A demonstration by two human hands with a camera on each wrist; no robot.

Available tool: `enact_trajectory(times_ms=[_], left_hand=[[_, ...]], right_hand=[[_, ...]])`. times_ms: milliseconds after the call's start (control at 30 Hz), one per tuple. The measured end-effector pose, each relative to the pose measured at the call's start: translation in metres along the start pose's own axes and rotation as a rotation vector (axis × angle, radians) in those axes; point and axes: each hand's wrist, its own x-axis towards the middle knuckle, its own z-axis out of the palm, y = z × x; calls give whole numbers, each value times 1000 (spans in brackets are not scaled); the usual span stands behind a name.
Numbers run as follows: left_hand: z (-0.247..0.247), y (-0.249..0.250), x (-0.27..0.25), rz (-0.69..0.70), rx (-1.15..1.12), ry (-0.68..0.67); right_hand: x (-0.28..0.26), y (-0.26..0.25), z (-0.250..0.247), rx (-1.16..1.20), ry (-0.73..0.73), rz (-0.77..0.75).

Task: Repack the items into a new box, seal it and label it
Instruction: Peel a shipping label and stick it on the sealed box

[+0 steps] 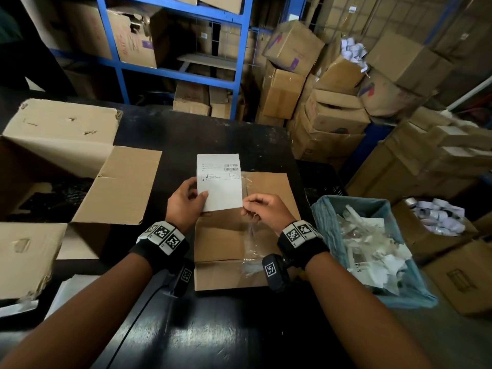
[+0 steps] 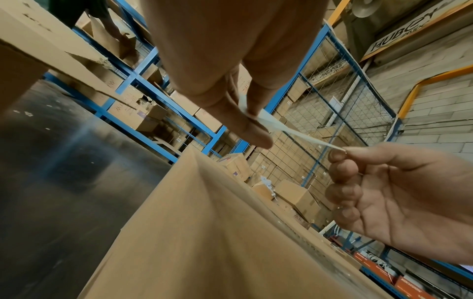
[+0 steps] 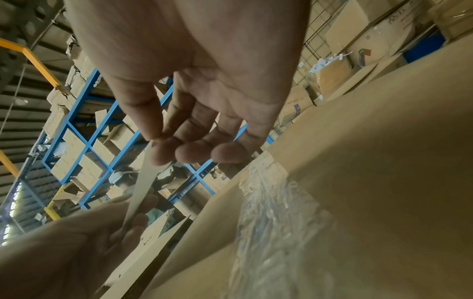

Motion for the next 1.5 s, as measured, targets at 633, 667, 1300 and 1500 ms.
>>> enact_trajectory(times_ms=[633,667,1300,1500], left_hand=[[-9,0,-1,-16,-20,-4],[-9,0,-1,-15,-25,-6],[-12,-2,-3,-23,-46,-15],[-13,5,-3,-64,196,4]], right_hand=[[-2,-1,9,-61,3,-16],[-2,0,10,-60,6,-15],[4,-6,19,-26,25,-22],[15,-7,21,-60,130,-47]])
